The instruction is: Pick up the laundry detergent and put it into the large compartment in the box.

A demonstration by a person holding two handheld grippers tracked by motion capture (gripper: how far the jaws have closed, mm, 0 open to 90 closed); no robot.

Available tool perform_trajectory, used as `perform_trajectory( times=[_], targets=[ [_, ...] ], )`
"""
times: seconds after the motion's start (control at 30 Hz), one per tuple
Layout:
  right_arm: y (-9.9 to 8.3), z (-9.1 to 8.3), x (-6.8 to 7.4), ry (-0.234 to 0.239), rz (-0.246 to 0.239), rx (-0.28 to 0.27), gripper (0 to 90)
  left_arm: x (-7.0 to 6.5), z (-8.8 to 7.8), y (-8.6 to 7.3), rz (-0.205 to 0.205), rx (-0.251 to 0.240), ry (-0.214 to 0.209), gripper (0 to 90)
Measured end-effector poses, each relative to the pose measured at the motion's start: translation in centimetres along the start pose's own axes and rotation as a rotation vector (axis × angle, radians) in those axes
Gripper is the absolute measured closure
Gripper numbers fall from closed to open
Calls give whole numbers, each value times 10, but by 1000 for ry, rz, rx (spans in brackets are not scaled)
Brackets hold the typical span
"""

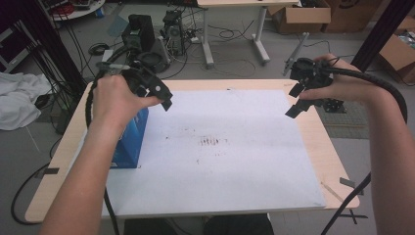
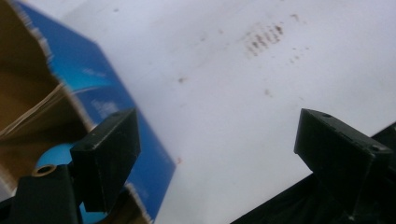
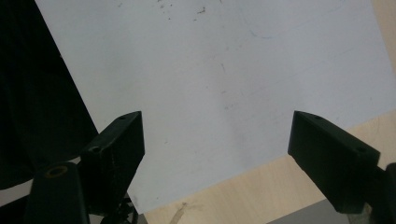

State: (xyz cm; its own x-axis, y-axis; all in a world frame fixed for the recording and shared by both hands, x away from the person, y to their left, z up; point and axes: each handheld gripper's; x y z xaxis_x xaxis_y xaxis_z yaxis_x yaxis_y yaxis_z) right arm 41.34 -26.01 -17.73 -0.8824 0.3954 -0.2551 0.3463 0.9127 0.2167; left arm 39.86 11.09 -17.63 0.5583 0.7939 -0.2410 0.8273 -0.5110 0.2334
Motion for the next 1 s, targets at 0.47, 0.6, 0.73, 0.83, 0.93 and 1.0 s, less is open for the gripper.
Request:
perform_trajectory(
  times=[0.47,0.6,0.73,0.83,0.93,1.0],
  targets=[
    [-1,3,4,4,3,4,178,-36,43,16,124,71,-44,153],
    [-1,4,6,7,5,7,178,-40,53,16,135,75,-55,152],
    [-1,5,7,7,8,7,179,-41,60,16,142,86,-60,152],
    [-2,4,6,3,18,5,172,-41,64,18,148,97,-55,154],
    [-4,4,6,4,21,7,173,-42,67,20,145,104,-51,154],
    [-5,4,7,5,17,10,172,-43,69,20,150,102,-62,154]
  ],
)
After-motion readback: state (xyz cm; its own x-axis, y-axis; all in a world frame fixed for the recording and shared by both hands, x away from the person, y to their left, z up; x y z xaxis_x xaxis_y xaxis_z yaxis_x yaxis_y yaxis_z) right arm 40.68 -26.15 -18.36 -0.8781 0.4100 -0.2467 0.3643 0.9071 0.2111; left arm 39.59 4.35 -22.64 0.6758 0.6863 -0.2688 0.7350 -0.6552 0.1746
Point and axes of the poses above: each handheld gripper's, and its own axes: z roughly forward along the jaws, y roughly out of its top, x roughly to its left, and after that the axes turned 14 degrees about -y, right-handed
